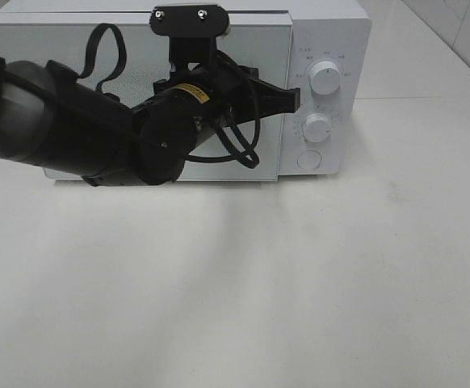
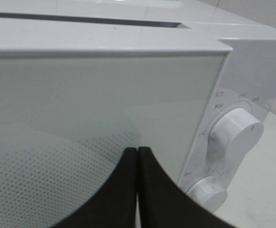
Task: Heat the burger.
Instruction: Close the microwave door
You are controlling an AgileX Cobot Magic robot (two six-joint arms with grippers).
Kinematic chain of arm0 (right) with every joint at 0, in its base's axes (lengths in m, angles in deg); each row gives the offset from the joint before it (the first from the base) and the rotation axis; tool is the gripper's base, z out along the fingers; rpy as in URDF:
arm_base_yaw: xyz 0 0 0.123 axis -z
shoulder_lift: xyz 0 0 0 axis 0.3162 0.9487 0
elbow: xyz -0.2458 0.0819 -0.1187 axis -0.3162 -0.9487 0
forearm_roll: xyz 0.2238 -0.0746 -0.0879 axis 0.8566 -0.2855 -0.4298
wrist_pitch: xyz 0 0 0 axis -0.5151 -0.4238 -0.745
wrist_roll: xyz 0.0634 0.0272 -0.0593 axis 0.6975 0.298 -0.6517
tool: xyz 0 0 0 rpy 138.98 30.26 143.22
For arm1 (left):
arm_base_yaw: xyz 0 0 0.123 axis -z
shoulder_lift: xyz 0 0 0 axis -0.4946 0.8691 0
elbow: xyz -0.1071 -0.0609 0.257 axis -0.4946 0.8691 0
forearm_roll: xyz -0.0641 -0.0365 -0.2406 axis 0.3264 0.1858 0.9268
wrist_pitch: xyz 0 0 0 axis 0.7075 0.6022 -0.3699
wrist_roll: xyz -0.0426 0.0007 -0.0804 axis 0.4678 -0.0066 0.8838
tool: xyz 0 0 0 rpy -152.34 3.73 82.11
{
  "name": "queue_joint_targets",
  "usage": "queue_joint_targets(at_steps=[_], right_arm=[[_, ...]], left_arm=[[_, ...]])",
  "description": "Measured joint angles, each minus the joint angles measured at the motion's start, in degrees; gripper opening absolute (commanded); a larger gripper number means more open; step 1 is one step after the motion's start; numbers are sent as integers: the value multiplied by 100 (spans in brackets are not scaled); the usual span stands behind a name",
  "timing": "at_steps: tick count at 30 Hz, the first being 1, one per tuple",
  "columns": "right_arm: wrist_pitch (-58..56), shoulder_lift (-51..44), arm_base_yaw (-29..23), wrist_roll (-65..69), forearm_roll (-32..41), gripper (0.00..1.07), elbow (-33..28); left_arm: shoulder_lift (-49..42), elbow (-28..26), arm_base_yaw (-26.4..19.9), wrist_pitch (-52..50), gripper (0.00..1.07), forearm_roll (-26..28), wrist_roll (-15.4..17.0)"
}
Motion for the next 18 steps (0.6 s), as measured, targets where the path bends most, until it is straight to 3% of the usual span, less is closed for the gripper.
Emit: queue_joint_targets(at_steps=[7,16,18], right_arm=[[0,0,0,0,0,76,0],[0,0,0,0,6,76,0],[0,0,0,0,6,76,0]], left_arm=[[246,-441,-17,172,0,481,-842],[252,-493,-69,458,0,504,-1054],[178,-493,-63,625,3,642,-1295]])
